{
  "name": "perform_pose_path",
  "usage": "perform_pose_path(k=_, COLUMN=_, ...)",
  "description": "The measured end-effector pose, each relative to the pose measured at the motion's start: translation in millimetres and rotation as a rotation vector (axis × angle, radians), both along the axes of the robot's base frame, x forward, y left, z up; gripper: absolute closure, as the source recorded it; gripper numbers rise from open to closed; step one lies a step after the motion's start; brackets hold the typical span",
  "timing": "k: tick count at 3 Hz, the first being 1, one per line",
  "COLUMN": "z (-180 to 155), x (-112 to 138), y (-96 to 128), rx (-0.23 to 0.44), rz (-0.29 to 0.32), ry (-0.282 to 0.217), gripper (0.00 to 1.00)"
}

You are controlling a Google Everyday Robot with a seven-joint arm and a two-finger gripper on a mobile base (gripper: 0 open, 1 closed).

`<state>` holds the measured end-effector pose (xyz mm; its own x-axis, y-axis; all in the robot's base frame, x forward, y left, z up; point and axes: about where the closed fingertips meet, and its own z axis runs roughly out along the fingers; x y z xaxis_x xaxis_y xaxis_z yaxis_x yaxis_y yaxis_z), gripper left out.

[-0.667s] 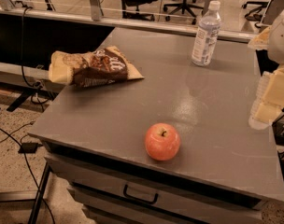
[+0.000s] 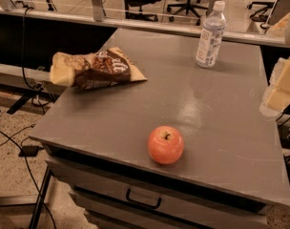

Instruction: Move blue plastic bottle near brown chip bag

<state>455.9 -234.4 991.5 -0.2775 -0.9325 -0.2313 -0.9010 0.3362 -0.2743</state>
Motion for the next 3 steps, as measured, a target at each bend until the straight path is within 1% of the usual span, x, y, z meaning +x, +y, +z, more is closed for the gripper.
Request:
perform_pose_path(k=1, z=12, x=35, y=-29, rx=0.047, rz=-0.105, ry=-0.037, gripper=0.0)
perform_pose_path(k=2, z=32, x=90, y=-56, rx=0.157, rz=-0.179, ry=-0.134, gripper=0.0)
perform_pose_path(k=3, z=51, x=122, y=-66, rx=0.247, rz=-0.189, ry=-0.259, gripper=0.0)
